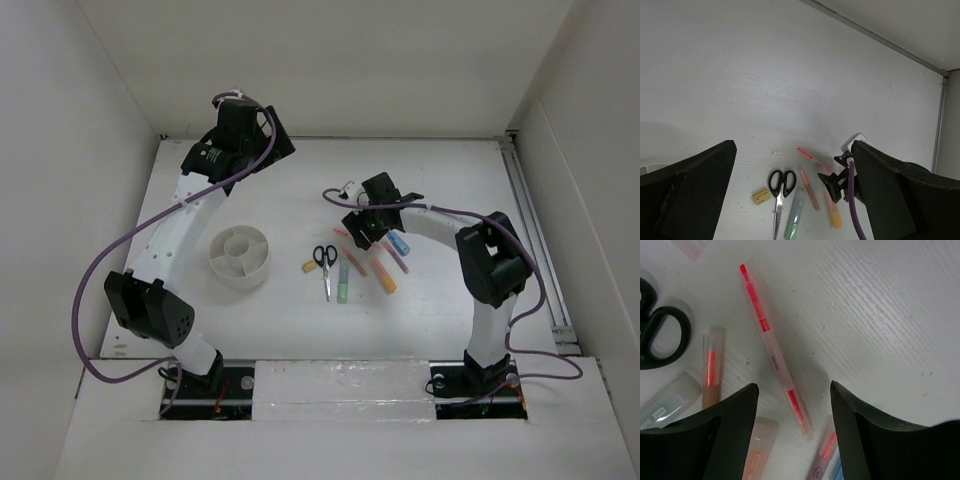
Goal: Sort the stationery into containers
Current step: Pick up the pen from the center of the board.
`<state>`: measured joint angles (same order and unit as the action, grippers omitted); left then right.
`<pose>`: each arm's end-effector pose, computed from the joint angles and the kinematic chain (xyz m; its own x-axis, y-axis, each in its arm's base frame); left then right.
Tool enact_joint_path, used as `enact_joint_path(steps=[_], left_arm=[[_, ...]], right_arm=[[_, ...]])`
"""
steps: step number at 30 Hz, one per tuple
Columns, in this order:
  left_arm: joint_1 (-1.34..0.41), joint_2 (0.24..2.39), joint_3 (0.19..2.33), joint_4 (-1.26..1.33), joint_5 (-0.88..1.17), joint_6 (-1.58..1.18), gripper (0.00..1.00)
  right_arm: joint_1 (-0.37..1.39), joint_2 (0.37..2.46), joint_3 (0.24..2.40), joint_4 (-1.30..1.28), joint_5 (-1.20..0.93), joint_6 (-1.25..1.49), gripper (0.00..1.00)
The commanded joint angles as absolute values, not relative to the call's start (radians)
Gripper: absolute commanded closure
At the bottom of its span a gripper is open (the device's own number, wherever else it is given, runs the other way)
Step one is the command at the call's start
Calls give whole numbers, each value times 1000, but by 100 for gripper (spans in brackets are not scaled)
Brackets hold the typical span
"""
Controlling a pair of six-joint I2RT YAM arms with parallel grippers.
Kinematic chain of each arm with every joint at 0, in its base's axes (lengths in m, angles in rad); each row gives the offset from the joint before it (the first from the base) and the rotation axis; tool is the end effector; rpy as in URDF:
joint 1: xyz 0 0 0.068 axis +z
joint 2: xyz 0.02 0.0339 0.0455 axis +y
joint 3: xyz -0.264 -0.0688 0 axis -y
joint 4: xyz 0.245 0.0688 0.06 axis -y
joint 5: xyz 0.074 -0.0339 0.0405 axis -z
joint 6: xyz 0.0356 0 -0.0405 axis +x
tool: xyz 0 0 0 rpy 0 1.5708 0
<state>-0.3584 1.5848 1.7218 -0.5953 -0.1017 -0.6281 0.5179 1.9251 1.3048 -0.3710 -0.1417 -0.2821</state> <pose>0.3350 -0.1216 0.4220 -0.4902 -0.4406 -0.7520 -0.0301 0.8709 -0.4906 0.3500 0.2052 0.1761 -0.5431 -0.6266 -0.5588 -0.7376 0.6741 -0.0389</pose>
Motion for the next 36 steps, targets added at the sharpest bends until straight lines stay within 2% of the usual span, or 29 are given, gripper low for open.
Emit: enact_joint_path(steps=[1,8,13,18,21,23,26,27,30,36], left_arm=[[-362,1522,1770,-606,-103,-569,0],[-362,1522,1779,-606,-83,-569,0],[-362,1522,1779,-606,-83,-560,0],[-362,1522,1789,-606,-83,-560,0],[-362,1522,1789,-606,-83,-560,0],[-362,1522,1789,-606,-83,-560,0],[-362,1522,1789,-615,-83,-560,0],[-362,1522,1789,-615,-83,-560,0],[-362,1522,1798,-615,-92,-560,0],[-362,1532,1798,-615,-92,-560,0]], right_arm=[[523,1940,1370,-382,-127,-307,35],[532,1991,1394,-428,-71,-318,46],[543,2029,1416,-460,-61,-318,51],[552,2052,1434,-494,-71,-318,51],[552,2075,1434,-508,-71,-318,60],[552,2086,1443,-532,-107,-318,62],[543,2109,1453,-558,-136,-318,73],[543,2109,1453,-558,-137,-318,83],[543,2129,1473,-568,-127,-307,99],[525,2071,1500,-499,-40,-223,100]])
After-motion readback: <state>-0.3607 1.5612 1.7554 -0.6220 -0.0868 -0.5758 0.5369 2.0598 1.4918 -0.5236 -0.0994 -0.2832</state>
